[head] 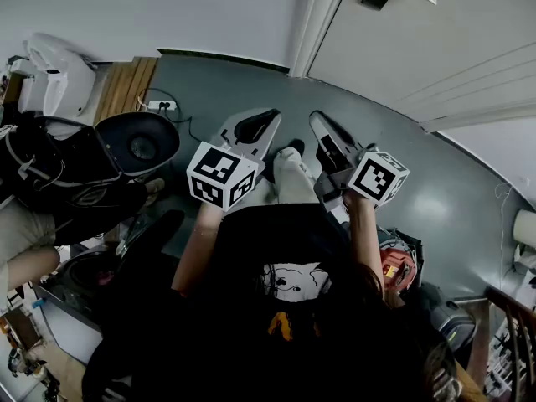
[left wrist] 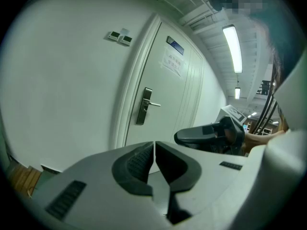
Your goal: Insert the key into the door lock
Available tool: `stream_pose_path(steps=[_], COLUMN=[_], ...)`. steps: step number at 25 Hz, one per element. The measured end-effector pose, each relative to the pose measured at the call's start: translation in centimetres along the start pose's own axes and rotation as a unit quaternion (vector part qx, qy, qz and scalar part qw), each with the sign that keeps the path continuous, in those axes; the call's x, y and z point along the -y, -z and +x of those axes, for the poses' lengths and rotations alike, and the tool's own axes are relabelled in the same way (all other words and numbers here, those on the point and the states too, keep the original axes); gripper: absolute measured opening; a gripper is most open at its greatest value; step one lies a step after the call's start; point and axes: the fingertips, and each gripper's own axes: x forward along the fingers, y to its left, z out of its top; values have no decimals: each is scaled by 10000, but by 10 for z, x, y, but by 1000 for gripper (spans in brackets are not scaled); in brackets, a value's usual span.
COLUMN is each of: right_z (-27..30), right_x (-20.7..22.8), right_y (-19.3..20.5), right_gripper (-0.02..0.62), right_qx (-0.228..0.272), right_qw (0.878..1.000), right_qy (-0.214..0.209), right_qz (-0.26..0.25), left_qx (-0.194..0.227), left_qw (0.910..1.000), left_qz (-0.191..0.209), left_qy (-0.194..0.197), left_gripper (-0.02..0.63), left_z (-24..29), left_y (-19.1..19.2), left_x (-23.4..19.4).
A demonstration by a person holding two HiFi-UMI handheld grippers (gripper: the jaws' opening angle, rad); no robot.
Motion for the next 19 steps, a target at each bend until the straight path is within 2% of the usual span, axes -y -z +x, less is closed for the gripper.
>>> stream_pose_path(steps=[11, 19], right_z=[-20, -15], right_x=[-2, 3], right_y=[-2, -18], right_gripper=[21, 20], right_qx=[165, 392], right_qw=[9994, 9975], right_qy=[139, 401], right_qz=[-276, -425], left_qx=[-59, -184], left_qw=[9995, 9984], left_qz=[185, 291], left_qy=[244, 452], left_gripper=[14, 14], left_z=[-1, -5], left_y=[1, 5], left_x=[19, 11])
